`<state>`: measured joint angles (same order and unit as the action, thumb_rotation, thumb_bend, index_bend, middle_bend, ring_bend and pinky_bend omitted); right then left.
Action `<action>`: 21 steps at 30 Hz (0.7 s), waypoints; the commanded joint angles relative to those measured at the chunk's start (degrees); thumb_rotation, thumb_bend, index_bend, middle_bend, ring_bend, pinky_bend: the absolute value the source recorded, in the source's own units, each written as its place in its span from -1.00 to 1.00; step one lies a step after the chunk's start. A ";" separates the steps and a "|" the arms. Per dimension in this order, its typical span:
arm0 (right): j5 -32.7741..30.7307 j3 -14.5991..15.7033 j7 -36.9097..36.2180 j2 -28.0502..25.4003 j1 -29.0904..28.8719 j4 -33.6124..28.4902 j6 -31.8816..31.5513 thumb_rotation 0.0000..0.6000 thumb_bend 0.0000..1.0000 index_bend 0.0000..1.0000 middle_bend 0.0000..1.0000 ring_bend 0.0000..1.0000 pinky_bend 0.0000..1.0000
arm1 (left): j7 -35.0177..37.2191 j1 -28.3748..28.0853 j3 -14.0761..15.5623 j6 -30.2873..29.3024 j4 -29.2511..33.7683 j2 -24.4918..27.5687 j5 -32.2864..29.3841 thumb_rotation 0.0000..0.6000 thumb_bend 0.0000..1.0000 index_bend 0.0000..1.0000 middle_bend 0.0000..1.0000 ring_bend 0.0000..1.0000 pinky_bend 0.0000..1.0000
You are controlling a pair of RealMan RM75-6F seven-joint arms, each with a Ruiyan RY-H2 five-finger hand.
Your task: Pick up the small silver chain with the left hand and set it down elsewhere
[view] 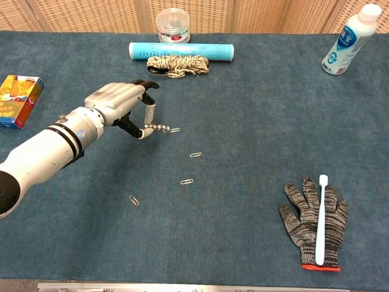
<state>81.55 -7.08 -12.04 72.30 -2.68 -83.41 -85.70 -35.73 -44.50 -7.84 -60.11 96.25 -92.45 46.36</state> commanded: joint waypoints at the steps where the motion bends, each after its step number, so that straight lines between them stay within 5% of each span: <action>1: 0.04 0.00 -0.01 -0.02 -0.02 -0.05 0.03 1.00 -1.00 -0.51 -0.43 -0.59 -0.36 | 0.20 -0.28 -0.09 0.27 -0.03 -0.18 -0.05 1.00 -0.34 0.28 -0.83 -0.99 -0.61; 21: -0.29 -0.04 -0.89 0.24 0.38 0.59 -0.15 1.00 -1.00 -0.51 -0.43 -0.59 -0.36 | 0.91 -1.66 0.00 1.06 -1.68 -1.60 -1.66 1.00 -0.34 0.29 -0.82 -0.98 -0.56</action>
<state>81.26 -7.12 -12.93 72.53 -2.30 -82.82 -85.85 -34.84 -46.15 -7.85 -59.03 94.55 -94.06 44.69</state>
